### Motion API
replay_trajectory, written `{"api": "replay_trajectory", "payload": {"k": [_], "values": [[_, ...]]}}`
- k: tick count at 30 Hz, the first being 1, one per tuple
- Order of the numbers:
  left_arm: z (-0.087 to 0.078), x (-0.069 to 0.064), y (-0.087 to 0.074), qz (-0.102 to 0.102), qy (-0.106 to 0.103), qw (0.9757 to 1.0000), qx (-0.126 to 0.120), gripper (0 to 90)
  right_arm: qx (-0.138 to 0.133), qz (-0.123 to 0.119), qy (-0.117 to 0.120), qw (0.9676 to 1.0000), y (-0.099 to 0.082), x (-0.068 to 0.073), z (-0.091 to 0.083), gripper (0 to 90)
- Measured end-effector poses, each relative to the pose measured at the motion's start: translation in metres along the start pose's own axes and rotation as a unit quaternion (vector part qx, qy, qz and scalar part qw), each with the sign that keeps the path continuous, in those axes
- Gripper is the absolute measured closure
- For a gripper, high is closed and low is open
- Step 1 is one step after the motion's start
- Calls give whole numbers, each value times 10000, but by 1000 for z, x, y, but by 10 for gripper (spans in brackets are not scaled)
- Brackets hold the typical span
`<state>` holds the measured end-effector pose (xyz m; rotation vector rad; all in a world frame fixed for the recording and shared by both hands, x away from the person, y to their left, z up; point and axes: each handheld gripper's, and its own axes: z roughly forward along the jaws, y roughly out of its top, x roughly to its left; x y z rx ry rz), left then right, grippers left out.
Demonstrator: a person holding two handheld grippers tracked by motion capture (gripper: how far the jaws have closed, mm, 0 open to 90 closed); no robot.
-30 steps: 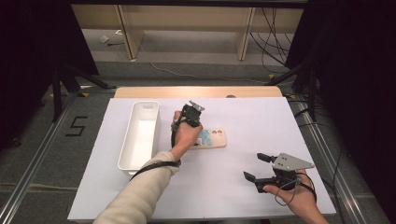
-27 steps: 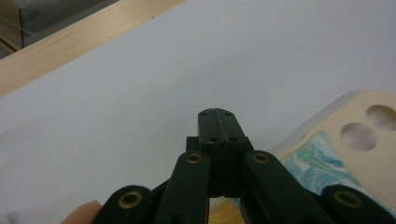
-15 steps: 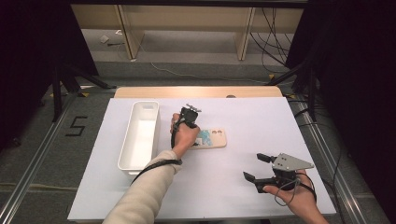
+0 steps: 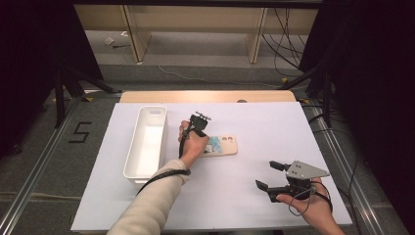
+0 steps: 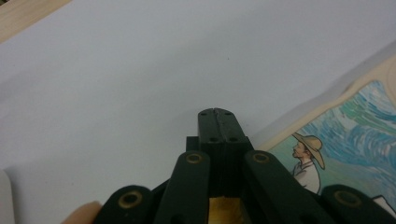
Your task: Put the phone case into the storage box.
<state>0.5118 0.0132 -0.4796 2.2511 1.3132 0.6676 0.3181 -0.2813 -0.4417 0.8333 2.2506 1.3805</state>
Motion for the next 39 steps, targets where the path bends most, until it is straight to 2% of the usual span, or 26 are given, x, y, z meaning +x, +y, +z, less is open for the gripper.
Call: {"api": "replay_trajectory", "payload": {"k": [16,32,39], "values": [[-23,-7,-26,176,-249,9995,17,900,31,25,-12,10000,0,0,0,189],[-47,-19,-55,580,-458,9973,-8,900,57,44,-17,10000,-1,0,0,189],[-54,-24,-64,709,-487,9963,-55,900,60,41,-35,10000,-1,0,0,189]]}}
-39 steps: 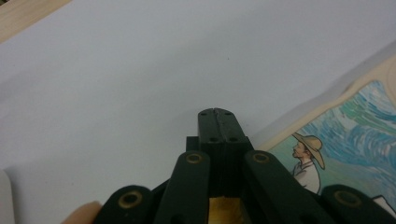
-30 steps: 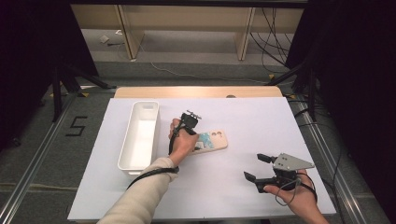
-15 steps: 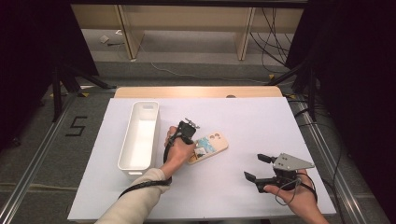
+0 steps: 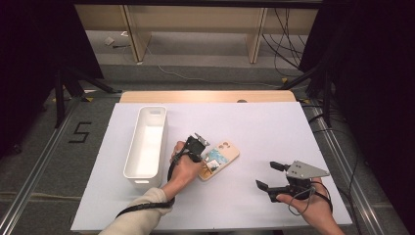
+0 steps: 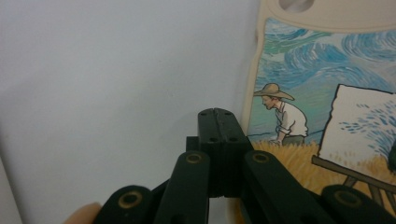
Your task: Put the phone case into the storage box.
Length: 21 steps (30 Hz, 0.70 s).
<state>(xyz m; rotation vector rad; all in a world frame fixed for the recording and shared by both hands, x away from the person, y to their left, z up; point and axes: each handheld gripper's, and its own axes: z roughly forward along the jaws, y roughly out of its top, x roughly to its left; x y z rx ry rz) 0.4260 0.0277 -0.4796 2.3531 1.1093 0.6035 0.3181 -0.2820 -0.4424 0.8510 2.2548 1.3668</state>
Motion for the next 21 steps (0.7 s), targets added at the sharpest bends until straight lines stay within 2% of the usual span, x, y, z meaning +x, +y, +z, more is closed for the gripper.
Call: {"api": "replay_trajectory", "payload": {"k": [9,21], "values": [[-6,-7,-7,197,-25,9998,-33,900,0,3,0,10000,0,0,0,188],[-8,-7,-12,104,-118,9997,-164,899,-9,0,-18,10000,0,-1,-1,187]]}}
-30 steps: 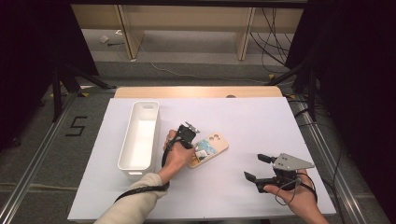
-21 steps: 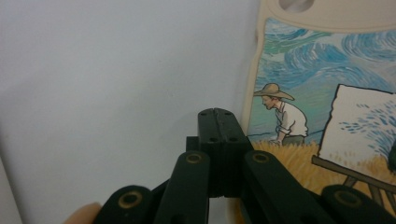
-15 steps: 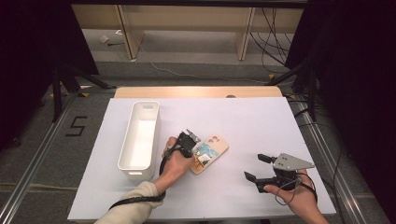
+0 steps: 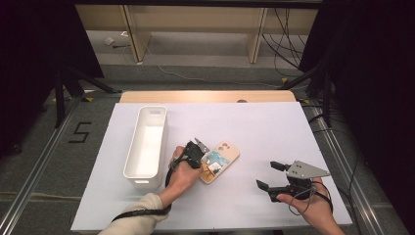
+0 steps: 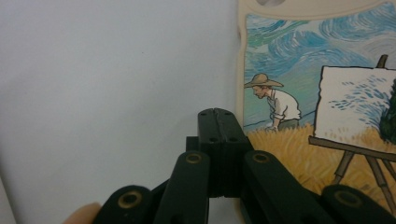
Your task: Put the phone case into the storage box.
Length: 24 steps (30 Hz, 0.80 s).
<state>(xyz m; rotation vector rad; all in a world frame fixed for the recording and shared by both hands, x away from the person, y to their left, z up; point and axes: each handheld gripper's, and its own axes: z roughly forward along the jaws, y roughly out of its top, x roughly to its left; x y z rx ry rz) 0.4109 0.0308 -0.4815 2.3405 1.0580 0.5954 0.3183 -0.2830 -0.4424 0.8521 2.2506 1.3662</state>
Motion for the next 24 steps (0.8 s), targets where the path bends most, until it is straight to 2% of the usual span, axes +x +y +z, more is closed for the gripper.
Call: {"api": "replay_trajectory", "payload": {"k": [3,6,9,11,14,16,18,20,24], "values": [[-2,2,0,-64,-60,10000,16,897,-7,19,-1,10000,0,0,0,187],[-6,3,1,-96,-72,9999,-82,879,-12,17,-5,10000,0,0,0,187],[-12,3,6,-120,-107,9995,-255,843,-9,17,-5,10000,0,0,0,187],[-16,4,9,-117,-189,9986,-477,799,-12,17,-8,10000,0,0,0,186],[-18,5,13,-67,-415,9960,-794,677,-17,11,-10,10000,0,0,-1,186],[-20,7,15,-134,-711,9929,-949,579,-20,13,-8,10000,0,0,-1,186],[-21,10,17,-215,-936,9897,-1066,478,-27,9,-5,10000,0,0,-1,186],[-23,11,20,-167,-1109,9877,-1089,362,-13,12,-12,10000,0,-1,-1,186],[-23,10,24,-83,-967,9882,-1182,157,-12,23,-10,10000,0,0,-1,186]]}}
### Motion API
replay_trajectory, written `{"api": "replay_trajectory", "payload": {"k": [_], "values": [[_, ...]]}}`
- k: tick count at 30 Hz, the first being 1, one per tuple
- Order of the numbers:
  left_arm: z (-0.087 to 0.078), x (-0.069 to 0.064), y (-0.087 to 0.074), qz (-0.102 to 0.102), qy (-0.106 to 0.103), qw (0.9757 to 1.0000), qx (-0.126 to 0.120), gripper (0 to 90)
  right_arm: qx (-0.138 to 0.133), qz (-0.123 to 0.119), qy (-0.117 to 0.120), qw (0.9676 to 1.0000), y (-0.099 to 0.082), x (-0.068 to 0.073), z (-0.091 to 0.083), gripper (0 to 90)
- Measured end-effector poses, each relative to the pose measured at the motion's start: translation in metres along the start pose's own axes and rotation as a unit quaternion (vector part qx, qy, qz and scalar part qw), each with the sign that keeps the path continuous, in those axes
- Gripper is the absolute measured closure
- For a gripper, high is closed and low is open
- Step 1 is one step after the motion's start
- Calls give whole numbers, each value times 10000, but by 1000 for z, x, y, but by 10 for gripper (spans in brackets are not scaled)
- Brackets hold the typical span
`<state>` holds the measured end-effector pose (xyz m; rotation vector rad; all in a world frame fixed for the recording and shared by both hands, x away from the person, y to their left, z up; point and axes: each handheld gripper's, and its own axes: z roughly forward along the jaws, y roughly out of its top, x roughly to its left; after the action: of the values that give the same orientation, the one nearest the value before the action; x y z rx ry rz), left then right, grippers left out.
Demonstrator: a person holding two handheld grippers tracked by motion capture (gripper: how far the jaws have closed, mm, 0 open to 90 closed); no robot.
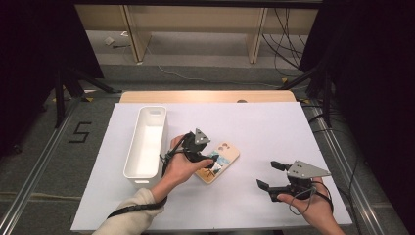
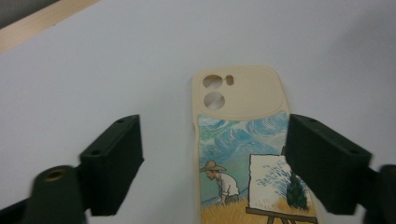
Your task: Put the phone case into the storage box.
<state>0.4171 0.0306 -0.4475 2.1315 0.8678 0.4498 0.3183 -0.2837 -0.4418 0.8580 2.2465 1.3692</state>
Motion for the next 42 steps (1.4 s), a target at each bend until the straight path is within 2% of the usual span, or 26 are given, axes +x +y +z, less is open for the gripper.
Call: {"api": "replay_trajectory", "payload": {"k": [3,7,11,19,24,33,42], "values": [[4,-3,3,52,-20,10000,23,42,5,2,3,10000,0,0,0,186],[8,-5,7,179,-50,9998,32,0,6,8,0,10000,0,0,0,186],[13,-7,12,184,-135,9997,7,0,-12,9,-11,10000,0,-1,0,185],[26,-11,25,236,-224,9994,122,0,-21,21,-9,10000,0,-1,0,181],[34,-11,30,165,-281,9992,210,0,-15,13,-4,10000,0,0,1,180],[45,-7,36,146,-246,9991,302,2,0,27,-1,10000,0,0,1,177],[60,-8,40,164,-241,9985,456,0,1,21,8,10000,0,0,1,177]]}}
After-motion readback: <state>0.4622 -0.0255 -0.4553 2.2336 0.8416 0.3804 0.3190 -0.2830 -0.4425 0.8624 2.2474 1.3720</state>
